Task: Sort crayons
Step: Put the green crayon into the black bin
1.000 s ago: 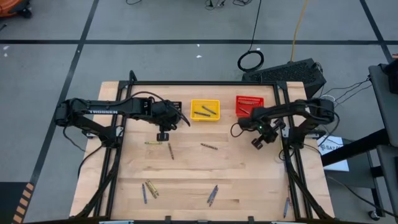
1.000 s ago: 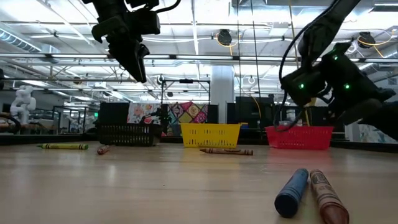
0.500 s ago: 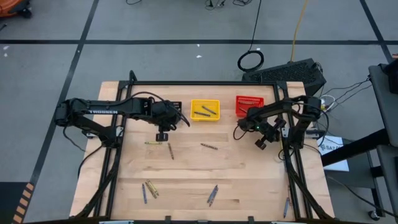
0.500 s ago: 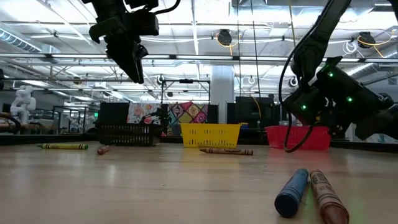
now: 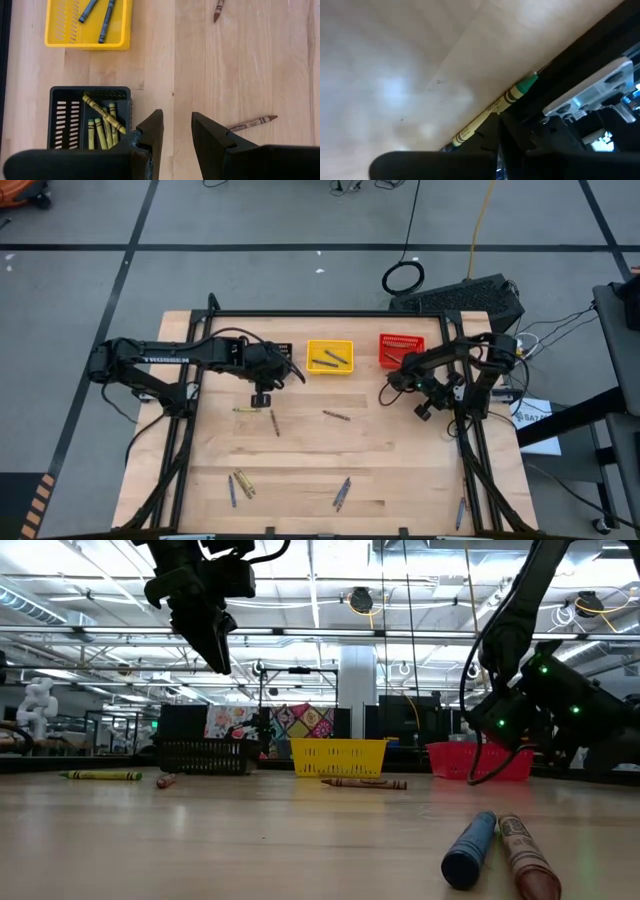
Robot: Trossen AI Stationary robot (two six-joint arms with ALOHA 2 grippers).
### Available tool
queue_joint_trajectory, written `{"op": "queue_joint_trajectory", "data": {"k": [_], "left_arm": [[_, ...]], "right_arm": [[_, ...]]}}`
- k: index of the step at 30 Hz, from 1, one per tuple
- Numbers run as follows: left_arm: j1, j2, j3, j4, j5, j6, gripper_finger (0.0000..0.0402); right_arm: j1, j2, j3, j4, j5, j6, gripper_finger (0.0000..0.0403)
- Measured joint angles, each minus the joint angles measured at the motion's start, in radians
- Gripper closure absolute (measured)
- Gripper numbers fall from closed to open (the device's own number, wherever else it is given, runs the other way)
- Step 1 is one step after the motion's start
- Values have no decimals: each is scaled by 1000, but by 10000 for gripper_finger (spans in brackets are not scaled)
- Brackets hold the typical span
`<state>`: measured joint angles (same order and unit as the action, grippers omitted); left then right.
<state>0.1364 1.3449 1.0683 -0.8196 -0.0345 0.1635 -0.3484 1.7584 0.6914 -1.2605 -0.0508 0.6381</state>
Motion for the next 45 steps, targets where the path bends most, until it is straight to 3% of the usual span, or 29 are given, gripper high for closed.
{"op": "queue_joint_trajectory", "data": {"k": [10, 18, 32, 38, 42, 45], "left_arm": [[-2, 0, 0, 0, 0, -1, 301], [-1, 0, 0, 2, 0, 3, 301], [-1, 0, 0, 10, 0, 2, 301], [-2, 0, 0, 10, 0, 1, 301], [-2, 0, 0, 10, 0, 1, 301], [-2, 0, 0, 11, 0, 1, 301]], "right_arm": [[-46, -2, -69, 69, -56, 30, 403], [-25, 1, -31, 104, -135, 0, 403], [72, 0, 184, 64, -129, -32, 403], [87, 0, 187, -21, -99, -20, 403], [89, 0, 186, -151, -1, 31, 403], [86, 0, 182, -127, -12, 37, 403]]}}
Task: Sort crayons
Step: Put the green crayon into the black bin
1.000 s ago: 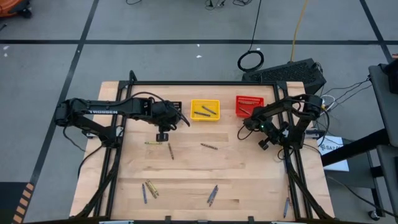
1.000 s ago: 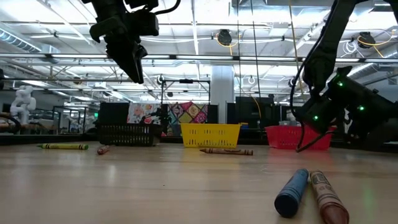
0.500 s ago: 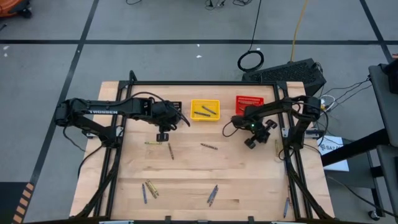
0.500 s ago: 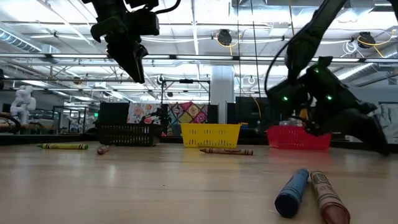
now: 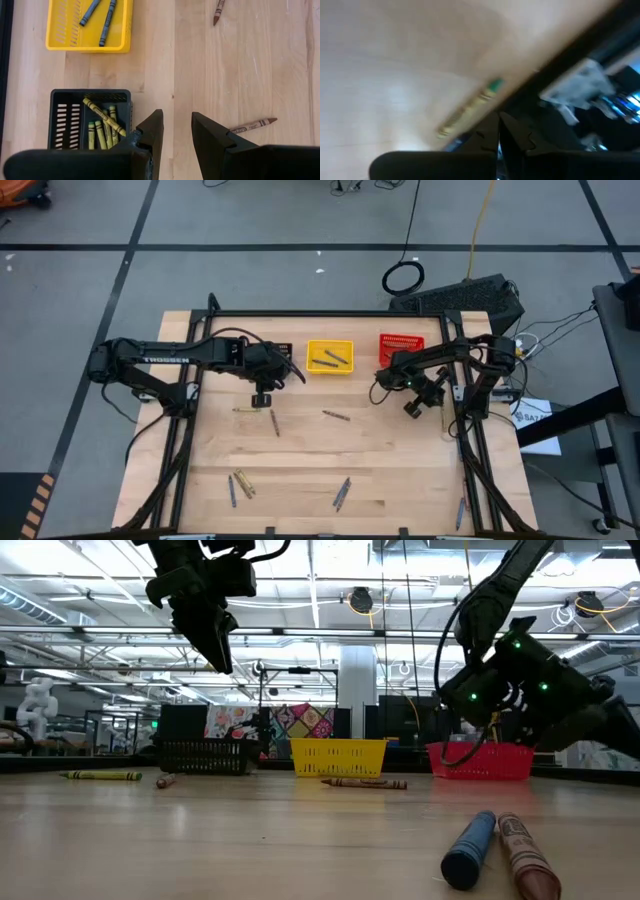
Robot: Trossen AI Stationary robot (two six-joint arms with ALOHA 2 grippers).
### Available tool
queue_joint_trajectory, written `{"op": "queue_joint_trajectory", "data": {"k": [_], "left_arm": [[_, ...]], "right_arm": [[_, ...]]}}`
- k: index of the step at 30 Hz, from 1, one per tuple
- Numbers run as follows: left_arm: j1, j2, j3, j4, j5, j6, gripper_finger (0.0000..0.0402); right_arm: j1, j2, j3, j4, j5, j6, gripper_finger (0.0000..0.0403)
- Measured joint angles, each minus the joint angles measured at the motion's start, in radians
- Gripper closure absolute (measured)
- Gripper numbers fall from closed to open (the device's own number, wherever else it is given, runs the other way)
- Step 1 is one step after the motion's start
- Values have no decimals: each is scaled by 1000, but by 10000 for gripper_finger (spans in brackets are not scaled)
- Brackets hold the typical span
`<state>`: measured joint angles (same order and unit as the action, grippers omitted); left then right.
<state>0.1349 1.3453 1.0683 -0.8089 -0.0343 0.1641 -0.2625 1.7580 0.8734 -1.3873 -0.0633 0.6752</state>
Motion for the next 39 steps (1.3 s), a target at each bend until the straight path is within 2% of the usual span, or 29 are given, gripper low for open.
{"op": "queue_joint_trajectory", "data": {"k": [5, 17, 20, 32, 39], "left_arm": [[0, 0, 0, -2, 0, -2, 301], [0, 0, 0, 3, 0, -2, 301], [0, 0, 0, 11, 0, -2, 301], [0, 0, 0, 18, 0, -2, 301], [0, 0, 0, 27, 0, -2, 301]], "right_arm": [[-20, 0, -44, 101, -24, -2, 403], [-39, 0, -192, 140, -47, 41, 403], [-38, 0, -198, 188, -97, 43, 403], [-37, -9, -178, 191, -96, -1, 403], [-37, -110, -87, 187, 12, 19, 403]]}}
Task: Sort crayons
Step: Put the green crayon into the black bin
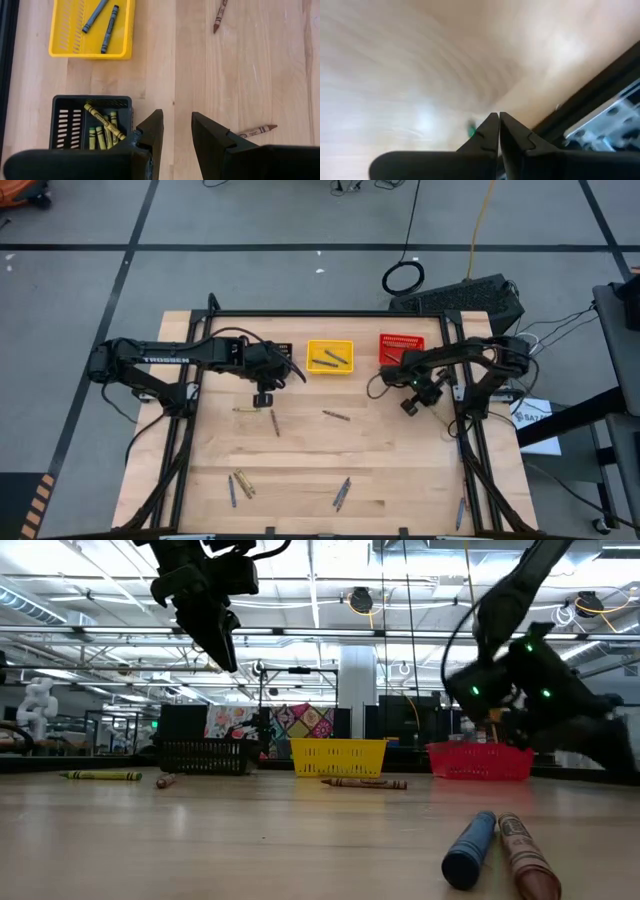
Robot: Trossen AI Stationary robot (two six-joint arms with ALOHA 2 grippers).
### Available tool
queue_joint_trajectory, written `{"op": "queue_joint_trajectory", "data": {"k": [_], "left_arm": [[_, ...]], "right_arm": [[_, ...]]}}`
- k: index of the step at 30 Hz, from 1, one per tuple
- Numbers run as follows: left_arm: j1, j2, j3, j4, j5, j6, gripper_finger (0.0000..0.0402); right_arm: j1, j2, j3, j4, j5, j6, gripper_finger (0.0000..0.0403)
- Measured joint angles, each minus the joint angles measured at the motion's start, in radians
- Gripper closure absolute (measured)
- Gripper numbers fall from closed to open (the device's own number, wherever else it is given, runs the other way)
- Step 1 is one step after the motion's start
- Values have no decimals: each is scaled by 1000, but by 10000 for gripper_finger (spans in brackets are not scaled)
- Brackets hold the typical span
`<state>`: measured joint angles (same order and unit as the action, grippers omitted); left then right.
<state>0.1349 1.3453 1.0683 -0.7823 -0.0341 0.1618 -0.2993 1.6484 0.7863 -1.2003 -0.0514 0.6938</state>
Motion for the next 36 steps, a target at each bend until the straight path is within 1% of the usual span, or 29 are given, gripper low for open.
{"op": "queue_joint_trajectory", "data": {"k": [5, 9, 12, 14, 18, 22, 25, 29, 31, 36], "left_arm": [[0, 0, 0, -1, 1, -1, 301], [0, 0, 0, -2, 6, 0, 301], [0, 0, 0, -2, 6, 0, 301], [0, 0, 0, -3, 6, 0, 301], [0, 0, 0, -4, 6, 0, 301], [0, 0, 0, -5, 6, 0, 301], [0, 0, 0, -8, 6, 0, 301], [0, 0, 0, -22, 5, 0, 301], [0, 0, 0, -21, 5, 0, 301], [0, 0, 0, -20, 5, 0, 301]], "right_arm": [[0, -77, 53, -3, 2, 5, 403], [0, -107, 69, -9, 3, 25, 395], [0, -107, 71, -37, 8, 25, 373], [0, -107, 71, -78, 29, 27, 353], [0, -107, 71, -113, 21, 27, 313], [1, -107, 68, -86, -65, 5, 290], [2, -107, 37, -87, -83, 5, 285], [11, -107, -38, -87, -107, 52, 285], [22, -107, -67, -61, -119, 54, 285], [46, -107, -96, -23, -159, 55, 285]]}}
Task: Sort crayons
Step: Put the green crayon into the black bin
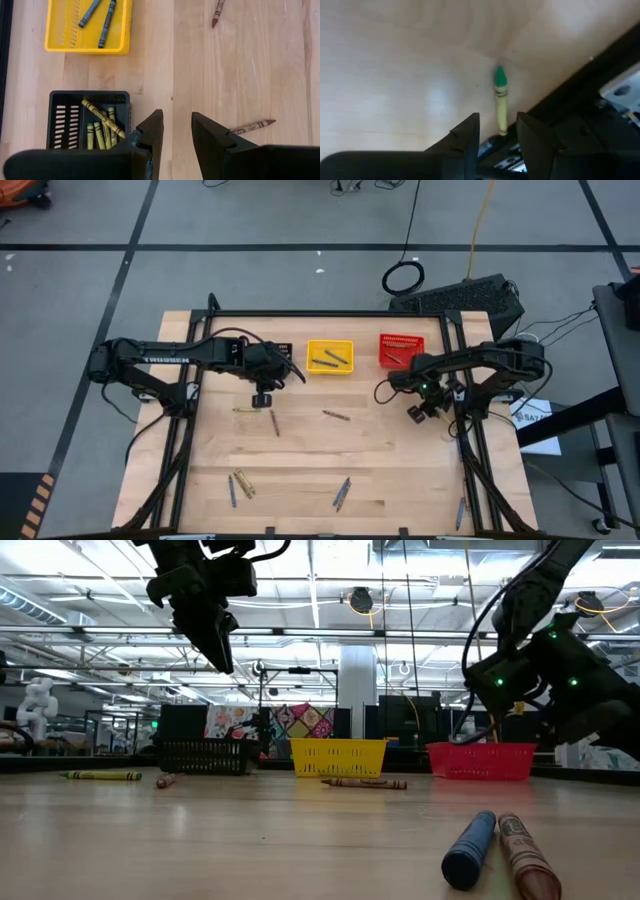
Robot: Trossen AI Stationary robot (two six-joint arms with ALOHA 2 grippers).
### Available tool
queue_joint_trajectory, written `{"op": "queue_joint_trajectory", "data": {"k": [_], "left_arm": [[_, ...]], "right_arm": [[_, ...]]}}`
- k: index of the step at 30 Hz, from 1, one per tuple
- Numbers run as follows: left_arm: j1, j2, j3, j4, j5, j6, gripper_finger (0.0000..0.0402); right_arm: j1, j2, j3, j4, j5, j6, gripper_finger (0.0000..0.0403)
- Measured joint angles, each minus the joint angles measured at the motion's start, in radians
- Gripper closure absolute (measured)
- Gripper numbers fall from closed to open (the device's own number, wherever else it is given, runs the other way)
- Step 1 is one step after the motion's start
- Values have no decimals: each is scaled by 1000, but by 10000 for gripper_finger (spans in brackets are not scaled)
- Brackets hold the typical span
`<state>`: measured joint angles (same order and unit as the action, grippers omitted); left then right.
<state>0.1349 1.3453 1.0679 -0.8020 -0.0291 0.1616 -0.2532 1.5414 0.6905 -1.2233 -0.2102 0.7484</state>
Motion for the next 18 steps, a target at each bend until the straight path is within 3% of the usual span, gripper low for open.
{"op": "queue_joint_trajectory", "data": {"k": [14, 18], "left_arm": [[0, 0, 0, 10, 0, 0, 301], [0, 0, 0, 9, 0, 0, 301]], "right_arm": [[6, -3, -92, 145, -13, 29, 287], [6, -3, -94, 160, -19, 25, 318]]}}
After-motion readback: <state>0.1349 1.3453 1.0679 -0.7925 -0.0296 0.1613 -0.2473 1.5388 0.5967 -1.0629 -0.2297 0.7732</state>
